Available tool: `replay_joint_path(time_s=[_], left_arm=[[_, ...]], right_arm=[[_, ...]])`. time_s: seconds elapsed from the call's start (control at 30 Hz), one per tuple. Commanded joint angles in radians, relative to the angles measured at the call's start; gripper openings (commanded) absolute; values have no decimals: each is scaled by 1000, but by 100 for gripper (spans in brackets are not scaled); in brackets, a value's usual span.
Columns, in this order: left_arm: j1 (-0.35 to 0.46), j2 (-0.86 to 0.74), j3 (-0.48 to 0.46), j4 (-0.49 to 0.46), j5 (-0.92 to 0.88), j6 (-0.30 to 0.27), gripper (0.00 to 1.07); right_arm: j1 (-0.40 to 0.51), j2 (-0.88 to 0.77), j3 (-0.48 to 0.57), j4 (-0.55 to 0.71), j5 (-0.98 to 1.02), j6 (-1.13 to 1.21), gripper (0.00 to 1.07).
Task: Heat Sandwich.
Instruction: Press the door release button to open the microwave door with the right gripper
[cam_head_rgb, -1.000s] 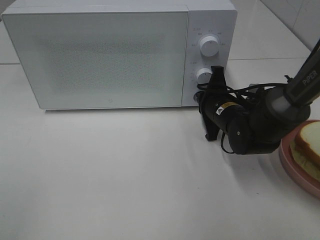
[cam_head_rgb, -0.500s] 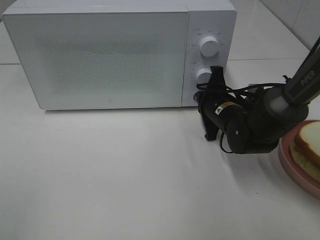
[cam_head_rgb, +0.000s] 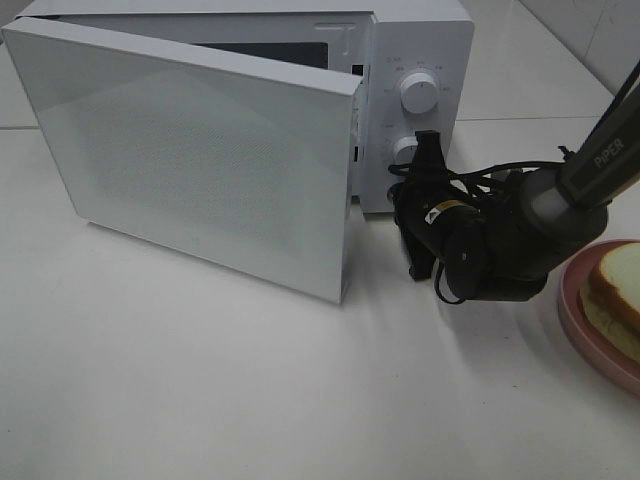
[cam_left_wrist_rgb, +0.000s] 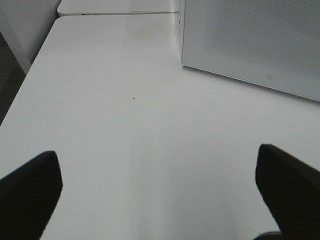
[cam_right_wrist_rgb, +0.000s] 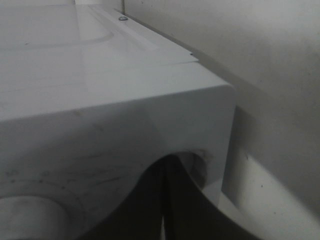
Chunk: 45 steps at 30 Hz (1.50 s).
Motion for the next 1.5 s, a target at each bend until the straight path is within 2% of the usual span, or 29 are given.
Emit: replay_joint_path(time_s=[0.03,0.83,1.13,1.5], left_arm=[[4,-22,3,-8,-12,-5,98],[4,-22,3,-8,-12,-5,98],[4,-22,3,-8,-12,-5,98],[4,-22,3,-8,-12,-5,98]], right_arm=[[-48,55,-94,18,-156,-44,0],[-47,47,-88,46,-163,-110,0],[-45,-22,-4,50,-161,-159,0],[-45,-144,120,41,-131,-327,0]])
